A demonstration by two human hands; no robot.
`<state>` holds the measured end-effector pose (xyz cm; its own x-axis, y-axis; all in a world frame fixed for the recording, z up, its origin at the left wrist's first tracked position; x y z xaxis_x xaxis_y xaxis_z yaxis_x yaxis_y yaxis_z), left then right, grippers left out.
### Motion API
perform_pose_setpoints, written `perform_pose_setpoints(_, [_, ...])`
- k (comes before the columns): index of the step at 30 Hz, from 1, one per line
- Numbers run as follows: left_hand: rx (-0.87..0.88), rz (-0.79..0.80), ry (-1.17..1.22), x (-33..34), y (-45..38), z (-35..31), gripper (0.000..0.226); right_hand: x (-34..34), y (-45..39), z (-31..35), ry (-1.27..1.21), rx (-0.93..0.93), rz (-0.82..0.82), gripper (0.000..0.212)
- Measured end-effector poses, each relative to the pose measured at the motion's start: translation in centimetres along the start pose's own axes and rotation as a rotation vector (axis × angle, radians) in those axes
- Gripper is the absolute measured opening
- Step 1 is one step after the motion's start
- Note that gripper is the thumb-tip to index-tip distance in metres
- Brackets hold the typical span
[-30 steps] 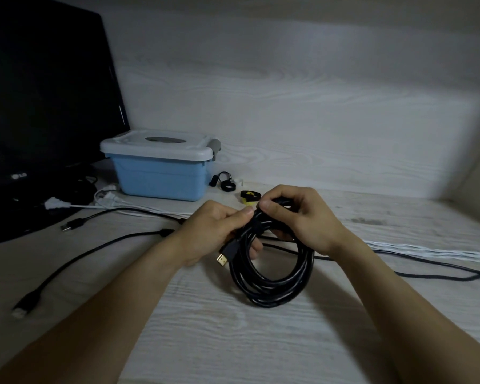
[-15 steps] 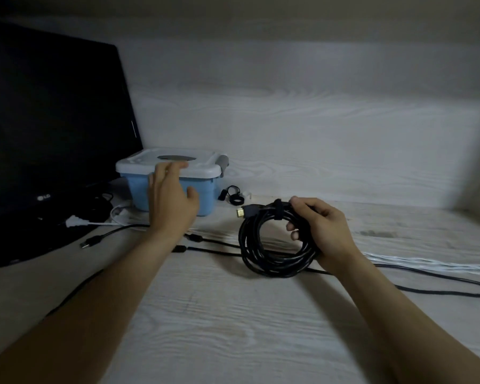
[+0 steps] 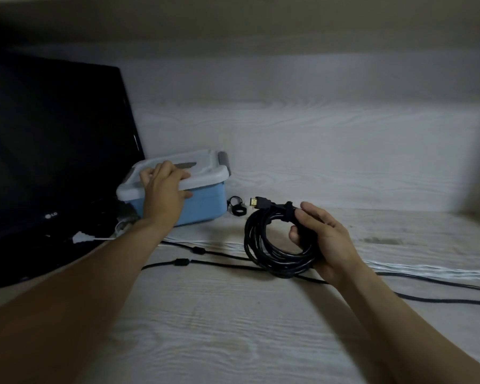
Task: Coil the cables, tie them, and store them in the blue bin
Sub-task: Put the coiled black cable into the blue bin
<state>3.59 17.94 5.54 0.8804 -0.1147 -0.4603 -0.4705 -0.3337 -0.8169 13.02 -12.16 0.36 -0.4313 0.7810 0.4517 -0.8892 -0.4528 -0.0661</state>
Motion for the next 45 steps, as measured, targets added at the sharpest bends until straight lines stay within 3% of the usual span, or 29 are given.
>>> perform_pose_setpoints(4, [0.215,-0.216,-0.029,-2.3,0.3,-4.2,0.027,-0.8,-0.4,1.0,-0.091,-0.119,-0.12,0.019])
perform_pose_setpoints(6, [0.316,-0.24,-0.041,-3.4,0.8,-7.5,0.029,-1.4,-0.7,1.6,-0.103,-0.167,-0.143,0.018])
perform_pose_setpoints(12, [0.373,-0.069,-0.014,-3.6,3.9,-13.7,0.038,-1.3,-0.6,2.4,0.019,-0.257,-0.168,0.014])
perform_pose_setpoints(16, [0.363,-0.001,-0.035,-1.9,6.1,-13.8,0.042,-2.4,-0.4,3.4,0.322,-0.451,-0.31,0.018])
perform_pose_setpoints(19, [0.347,0.038,-0.027,-0.5,7.1,-13.4,0.045,-1.9,-0.3,3.6,0.556,-0.554,-0.309,0.025])
perform_pose_setpoints(22, [0.42,0.091,-0.019,0.9,7.9,-13.6,0.043,-0.5,-0.1,2.6,0.684,-0.49,-0.182,0.019])
perform_pose_setpoints(24, [0.5,0.118,-0.035,1.5,8.4,-13.8,0.037,-0.1,0.0,1.9,0.73,-0.427,-0.146,0.035])
perform_pose_setpoints(29, [0.564,0.137,0.017,1.4,8.8,-13.7,0.024,-0.5,-0.3,1.5,0.856,-0.438,-0.235,0.063])
perform_pose_setpoints(33, [0.591,0.307,0.179,1.4,8.9,-12.5,0.026,-0.6,-0.4,1.6,0.974,-0.491,-0.281,0.051])
perform_pose_setpoints(35, [0.511,0.221,0.233,0.5,8.2,-11.7,0.033,-0.8,-0.4,1.6,0.985,-0.502,-0.297,0.042])
perform_pose_setpoints(36, [0.422,0.078,0.214,-0.4,7.6,-11.2,0.035,-0.9,-0.5,1.5,0.982,-0.503,-0.297,0.04])
perform_pose_setpoints(38, [0.129,-0.222,0.112,-2.3,6.6,-9.0,0.044,-1.0,-0.5,1.3,0.966,-0.513,-0.294,0.037])
perform_pose_setpoints(39, [-0.054,-0.284,0.09,-2.9,6.6,-7.8,0.051,-1.0,-0.4,1.2,0.956,-0.52,-0.295,0.035])
perform_pose_setpoints(42, [-0.464,-0.114,0.322,-2.1,7.4,-5.1,0.06,-0.9,-0.3,1.0,0.931,-0.539,-0.316,0.033])
perform_pose_setpoints(45, [-0.521,-0.06,0.504,-1.5,7.8,-4.5,0.062,-1.0,-0.2,1.3,0.868,-0.527,-0.354,0.027])
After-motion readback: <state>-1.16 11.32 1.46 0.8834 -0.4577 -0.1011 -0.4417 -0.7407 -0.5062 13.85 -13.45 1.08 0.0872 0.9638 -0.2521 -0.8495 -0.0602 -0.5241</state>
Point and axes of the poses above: each hand's wrist, its own y-axis away from the middle knuckle, its own x-axis out of the palm, z = x × y, the point moved 4 cm from there along -y, towards the middle knuckle, and after that the axes turned 8 degrees about y, right-handed, at the moved point
